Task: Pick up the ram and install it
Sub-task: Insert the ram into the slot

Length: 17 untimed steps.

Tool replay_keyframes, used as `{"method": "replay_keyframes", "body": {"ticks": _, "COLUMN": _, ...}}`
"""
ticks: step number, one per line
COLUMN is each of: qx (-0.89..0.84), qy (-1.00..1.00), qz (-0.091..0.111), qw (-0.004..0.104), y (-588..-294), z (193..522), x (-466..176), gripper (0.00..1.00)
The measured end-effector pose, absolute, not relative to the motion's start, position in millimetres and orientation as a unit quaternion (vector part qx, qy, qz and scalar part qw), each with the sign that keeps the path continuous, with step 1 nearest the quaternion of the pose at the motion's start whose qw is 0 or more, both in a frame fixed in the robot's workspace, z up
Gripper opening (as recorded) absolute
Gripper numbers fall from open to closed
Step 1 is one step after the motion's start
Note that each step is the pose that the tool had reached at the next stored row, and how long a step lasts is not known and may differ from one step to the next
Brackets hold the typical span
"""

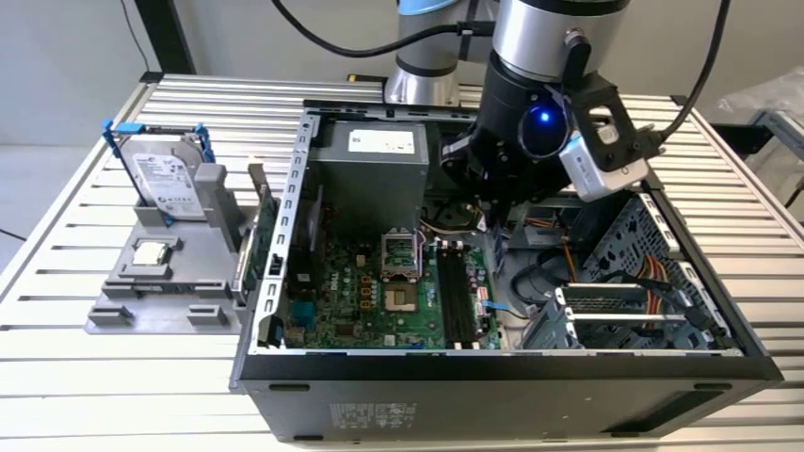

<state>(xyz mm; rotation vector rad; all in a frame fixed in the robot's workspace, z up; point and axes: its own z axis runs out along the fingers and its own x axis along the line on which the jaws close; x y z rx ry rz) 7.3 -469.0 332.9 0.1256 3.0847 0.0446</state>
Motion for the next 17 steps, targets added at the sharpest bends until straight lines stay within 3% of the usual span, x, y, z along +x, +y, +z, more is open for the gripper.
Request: {"method": "replay_keyframes", "body": {"ticks": 17, "qx": 0.041, "qy": 0.999, "qz": 0.012, "qw": 0.027, "y": -468.9, "z": 321.6, "x": 7.2, "gripper": 0.00}}
